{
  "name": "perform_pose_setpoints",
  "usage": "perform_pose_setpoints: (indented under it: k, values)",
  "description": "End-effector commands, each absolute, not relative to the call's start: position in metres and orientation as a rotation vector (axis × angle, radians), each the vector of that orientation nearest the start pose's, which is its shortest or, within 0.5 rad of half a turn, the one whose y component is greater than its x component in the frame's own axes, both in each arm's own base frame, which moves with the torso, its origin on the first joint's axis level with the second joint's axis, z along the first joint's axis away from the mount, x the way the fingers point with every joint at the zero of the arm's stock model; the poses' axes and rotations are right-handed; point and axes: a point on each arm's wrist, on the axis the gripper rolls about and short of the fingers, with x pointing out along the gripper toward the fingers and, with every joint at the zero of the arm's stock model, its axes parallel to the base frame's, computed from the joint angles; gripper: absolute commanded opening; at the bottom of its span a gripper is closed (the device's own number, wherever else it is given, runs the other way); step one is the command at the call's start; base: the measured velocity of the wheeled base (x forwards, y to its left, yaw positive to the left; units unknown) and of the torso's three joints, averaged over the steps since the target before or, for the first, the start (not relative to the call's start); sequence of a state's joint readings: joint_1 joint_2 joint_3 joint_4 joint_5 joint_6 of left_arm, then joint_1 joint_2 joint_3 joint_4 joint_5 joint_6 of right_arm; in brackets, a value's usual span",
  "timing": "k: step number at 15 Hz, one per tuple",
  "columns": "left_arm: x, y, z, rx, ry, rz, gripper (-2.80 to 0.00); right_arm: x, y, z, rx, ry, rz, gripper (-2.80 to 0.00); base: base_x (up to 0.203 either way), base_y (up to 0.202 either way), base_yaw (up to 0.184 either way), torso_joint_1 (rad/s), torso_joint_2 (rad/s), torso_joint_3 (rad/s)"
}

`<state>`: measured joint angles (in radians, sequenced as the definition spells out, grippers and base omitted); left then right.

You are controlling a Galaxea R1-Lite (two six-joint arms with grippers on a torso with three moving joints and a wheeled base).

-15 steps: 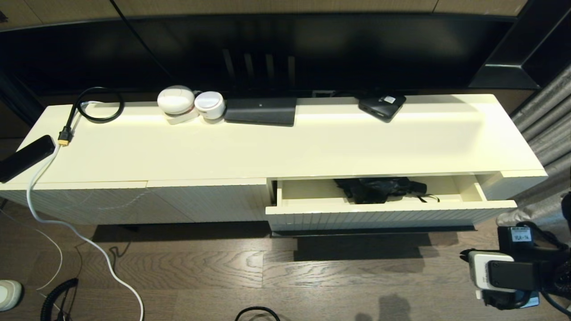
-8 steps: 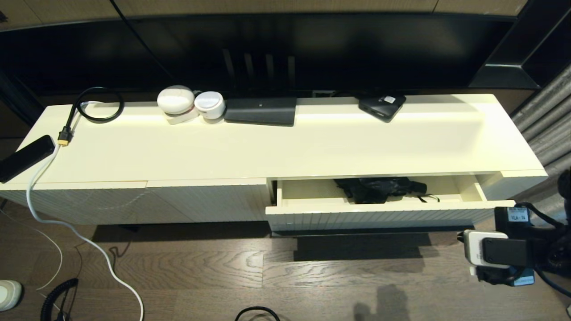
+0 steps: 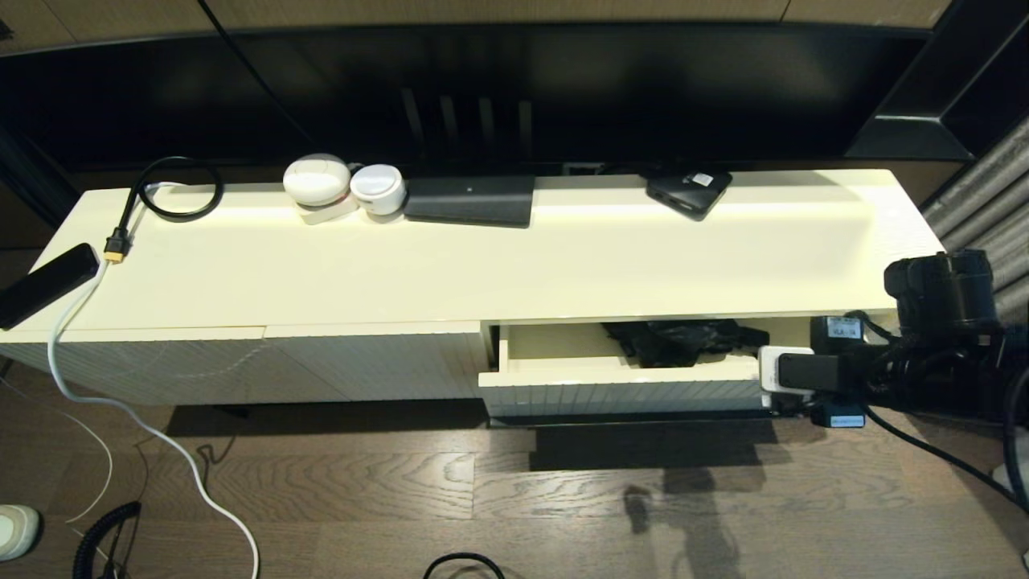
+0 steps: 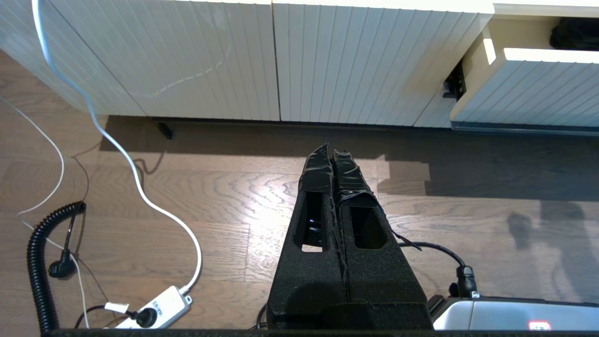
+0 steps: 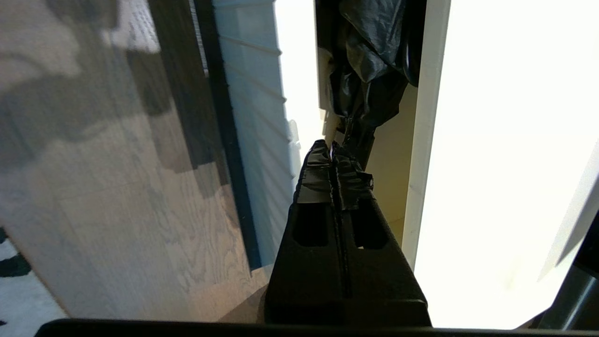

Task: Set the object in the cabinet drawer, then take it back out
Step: Open the drawer

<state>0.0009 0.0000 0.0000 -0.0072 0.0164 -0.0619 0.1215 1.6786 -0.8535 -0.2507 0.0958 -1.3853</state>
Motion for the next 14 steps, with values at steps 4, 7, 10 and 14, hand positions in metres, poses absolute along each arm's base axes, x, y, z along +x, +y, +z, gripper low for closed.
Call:
perform_pose_setpoints:
  k: [4,7,10,14]
  values:
    - [-0.023,0.0,0.076,-0.063,-0.008,0.018,-2.8,0.325,0.032,0.151,-1.345,0.356,0.557,-2.8,0.0,0.0,0.0,0.0,0.0,0.0]
    - [-0.023,0.0,0.076,-0.063,-0.008,0.017,-2.8,0.332,0.03,0.156,-1.345,0.342,0.535,-2.8,0.0,0.0,0.0,0.0,0.0,0.0]
    - [-0.023,0.0,0.076,-0.063,-0.008,0.017,-2.8,0.334,0.029,0.153,-1.34,0.353,0.538,-2.8,0.0,0.0,0.0,0.0,0.0,0.0]
    - [-0.023,0.0,0.076,-0.063,-0.008,0.017,-2.8,0.343,0.029,0.148,-1.337,0.364,0.54,-2.8,0.0,0.0,0.0,0.0,0.0,0.0]
